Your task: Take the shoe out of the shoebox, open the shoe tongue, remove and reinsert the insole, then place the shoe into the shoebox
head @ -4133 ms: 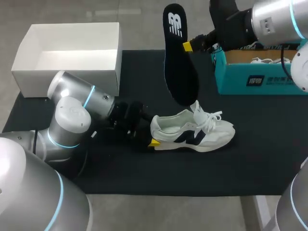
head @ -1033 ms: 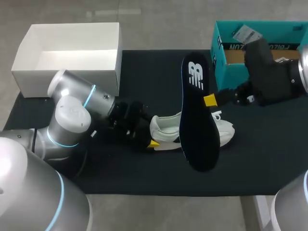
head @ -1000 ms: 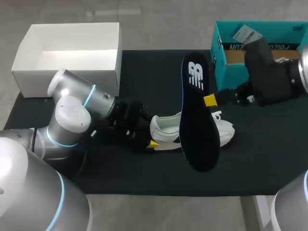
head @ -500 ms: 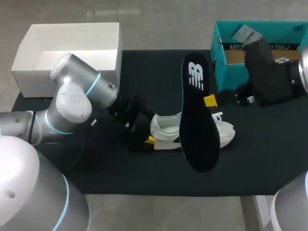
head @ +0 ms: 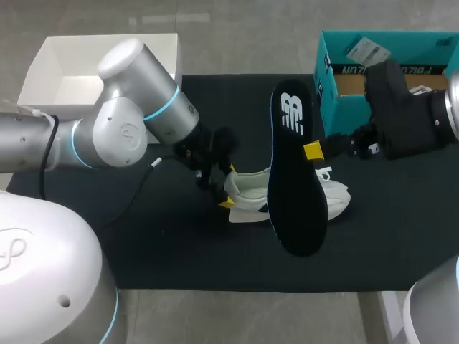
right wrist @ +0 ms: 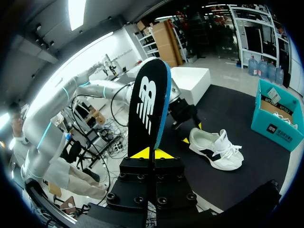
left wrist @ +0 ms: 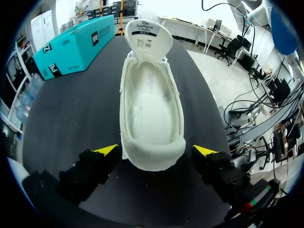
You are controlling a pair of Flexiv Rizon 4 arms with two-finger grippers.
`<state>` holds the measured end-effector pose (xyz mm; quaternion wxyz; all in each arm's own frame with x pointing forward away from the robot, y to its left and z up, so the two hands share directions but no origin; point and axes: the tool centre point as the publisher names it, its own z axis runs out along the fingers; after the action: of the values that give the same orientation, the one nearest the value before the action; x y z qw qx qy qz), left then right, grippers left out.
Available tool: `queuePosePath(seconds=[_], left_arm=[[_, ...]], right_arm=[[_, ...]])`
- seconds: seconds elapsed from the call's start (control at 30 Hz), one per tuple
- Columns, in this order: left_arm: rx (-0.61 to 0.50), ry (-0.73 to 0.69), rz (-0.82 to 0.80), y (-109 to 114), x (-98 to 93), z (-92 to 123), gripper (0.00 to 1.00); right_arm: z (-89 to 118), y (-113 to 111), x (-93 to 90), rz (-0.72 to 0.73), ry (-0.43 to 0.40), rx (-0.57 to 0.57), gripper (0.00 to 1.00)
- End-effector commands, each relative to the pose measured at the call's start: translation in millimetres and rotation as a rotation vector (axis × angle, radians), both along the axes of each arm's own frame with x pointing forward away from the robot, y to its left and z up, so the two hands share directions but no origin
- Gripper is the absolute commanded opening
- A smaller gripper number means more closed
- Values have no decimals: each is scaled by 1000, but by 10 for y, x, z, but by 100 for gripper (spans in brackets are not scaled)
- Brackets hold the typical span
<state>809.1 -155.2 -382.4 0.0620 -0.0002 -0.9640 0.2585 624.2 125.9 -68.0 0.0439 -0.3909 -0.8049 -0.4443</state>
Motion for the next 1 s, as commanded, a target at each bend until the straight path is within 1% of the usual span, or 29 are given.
queuePosePath(seconds=[0.03,0.07,0.1,0.13,0.17,0.3,0.37,0.5,0.77,1.0], left_arm=[[182,-21,16,60,-71,133,100],[187,-18,24,74,-71,152,100],[213,-22,45,84,-72,171,100],[268,-21,83,93,-66,190,100],[284,-12,86,88,-59,208,100],[305,-20,34,67,-93,364,100],[345,-42,12,52,-106,424,100],[377,-106,-38,24,-115,519,100],[404,-137,-46,-31,-81,548,100],[399,-137,-50,-34,-82,537,100]], right_arm=[[-4,35,39,3,4,-3,0],[-4,35,39,3,4,-3,0],[-4,35,39,3,4,-3,0],[-4,35,39,3,4,-3,0],[-4,35,39,3,4,-3,0],[-4,35,39,3,4,-3,0],[-4,35,39,3,4,-3,0],[-4,35,39,3,4,-3,0],[-4,35,39,3,4,-3,0],[-4,35,39,3,4,-3,0]])
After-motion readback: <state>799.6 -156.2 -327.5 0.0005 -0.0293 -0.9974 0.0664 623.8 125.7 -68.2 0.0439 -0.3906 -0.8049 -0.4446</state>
